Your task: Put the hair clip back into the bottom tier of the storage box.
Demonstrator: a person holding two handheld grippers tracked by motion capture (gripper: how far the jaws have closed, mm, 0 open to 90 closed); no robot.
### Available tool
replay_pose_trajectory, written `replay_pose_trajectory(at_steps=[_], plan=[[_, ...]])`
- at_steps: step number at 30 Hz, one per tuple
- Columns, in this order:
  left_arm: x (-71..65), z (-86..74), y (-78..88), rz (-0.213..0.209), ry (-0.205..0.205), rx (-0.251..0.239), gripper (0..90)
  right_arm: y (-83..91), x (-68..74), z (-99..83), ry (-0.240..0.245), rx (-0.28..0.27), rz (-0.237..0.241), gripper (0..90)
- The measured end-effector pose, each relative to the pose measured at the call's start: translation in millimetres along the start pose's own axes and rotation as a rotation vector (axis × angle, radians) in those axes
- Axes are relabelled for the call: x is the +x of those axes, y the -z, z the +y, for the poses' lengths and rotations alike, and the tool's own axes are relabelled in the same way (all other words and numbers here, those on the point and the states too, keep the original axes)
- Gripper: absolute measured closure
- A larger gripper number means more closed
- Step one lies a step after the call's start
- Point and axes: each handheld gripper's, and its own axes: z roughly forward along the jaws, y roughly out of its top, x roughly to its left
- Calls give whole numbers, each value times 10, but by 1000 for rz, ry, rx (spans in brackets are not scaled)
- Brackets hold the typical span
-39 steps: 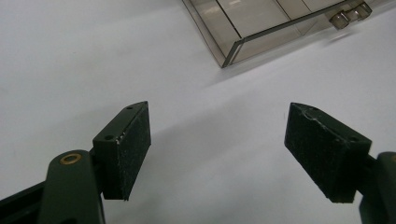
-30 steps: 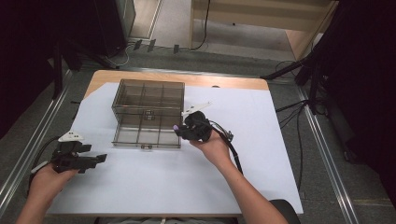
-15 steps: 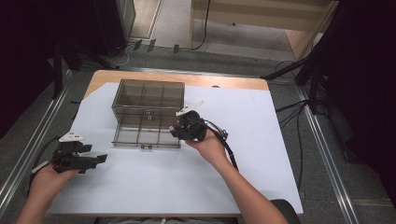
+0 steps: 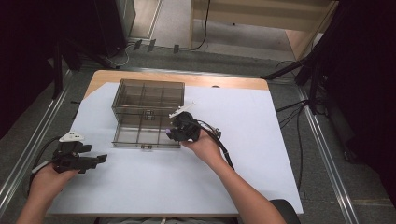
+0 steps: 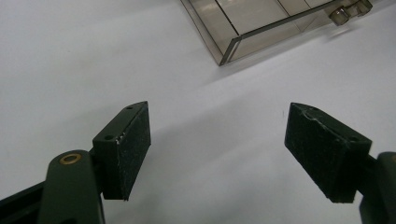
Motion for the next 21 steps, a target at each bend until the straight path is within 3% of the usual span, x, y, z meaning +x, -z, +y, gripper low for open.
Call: replay_pose_trajectory(at_steps=[21], plan=[[-3,-1,-4,-1,-2,0,233,-192,24,-16,9,61,-16,771]])
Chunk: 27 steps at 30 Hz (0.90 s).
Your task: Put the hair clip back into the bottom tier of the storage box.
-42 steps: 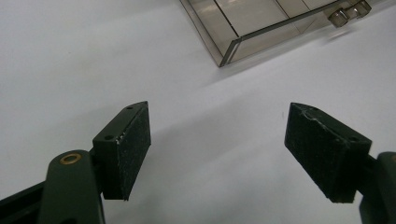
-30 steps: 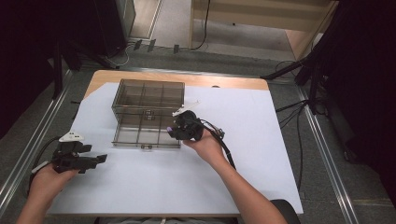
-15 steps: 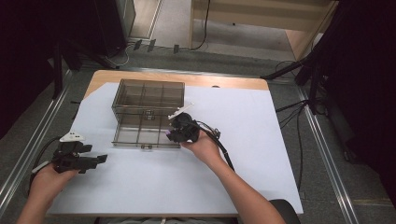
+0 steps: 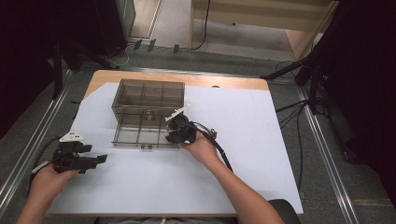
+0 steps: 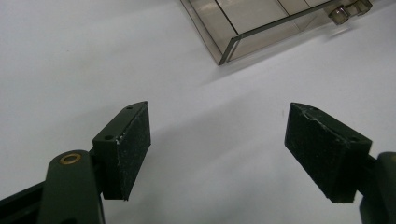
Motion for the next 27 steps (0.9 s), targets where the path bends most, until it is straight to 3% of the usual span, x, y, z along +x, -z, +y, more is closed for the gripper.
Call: replay_pose_trajectory(at_steps=[27], plan=[[-8,3,-4,-3,-2,-1,233,-69,4,-28,-10,6,-6,763]])
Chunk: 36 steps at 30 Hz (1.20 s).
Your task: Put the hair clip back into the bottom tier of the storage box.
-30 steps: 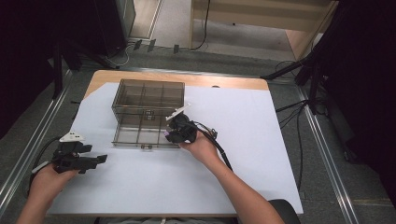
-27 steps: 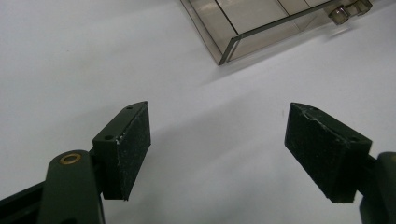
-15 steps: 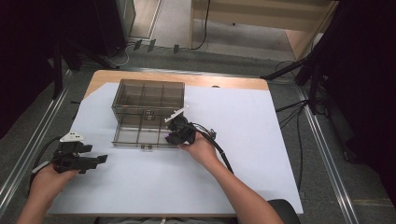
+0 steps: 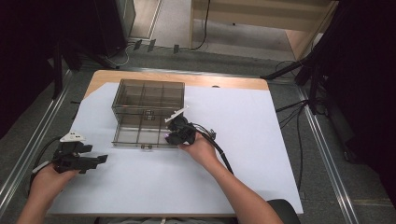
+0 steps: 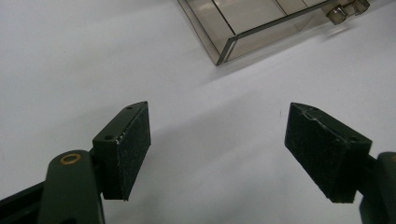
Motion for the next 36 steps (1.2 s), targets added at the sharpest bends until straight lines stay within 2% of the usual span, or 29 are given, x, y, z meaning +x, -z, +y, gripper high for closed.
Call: replay_pose_trajectory(at_steps=[8,13,21,31,36], plan=[[2,0,4,0,1,0,233,-5,4,-1,-1,0,3,756],[2,0,3,0,-2,-1,233,37,-10,8,-7,-19,2,744],[6,-4,8,-4,4,5,233,154,-42,26,-10,-80,20,666],[14,-5,11,-5,5,10,233,259,-36,28,-7,-111,44,582],[12,3,3,-6,1,12,232,312,-21,13,4,-119,47,575]])
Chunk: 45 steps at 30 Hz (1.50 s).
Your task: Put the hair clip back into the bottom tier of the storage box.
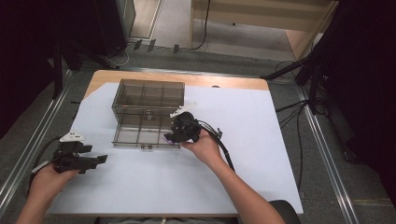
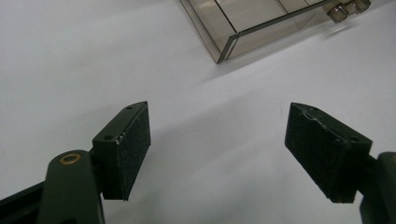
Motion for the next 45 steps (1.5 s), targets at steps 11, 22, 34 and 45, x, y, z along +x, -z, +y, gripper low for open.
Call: replay_pose_trajectory(at_steps=[11,22,34,45], plan=[[-6,27,-17,-8,-4,3,232,128,11,-61,22,-14,-5,512],[-13,64,-51,-13,-12,-2,231,269,-39,-125,14,-26,-12,501],[-24,123,-98,-20,-23,2,232,408,-108,-206,9,-35,-29,498],[-35,172,-139,-32,-30,2,232,520,-213,-280,-27,-41,-47,499]])
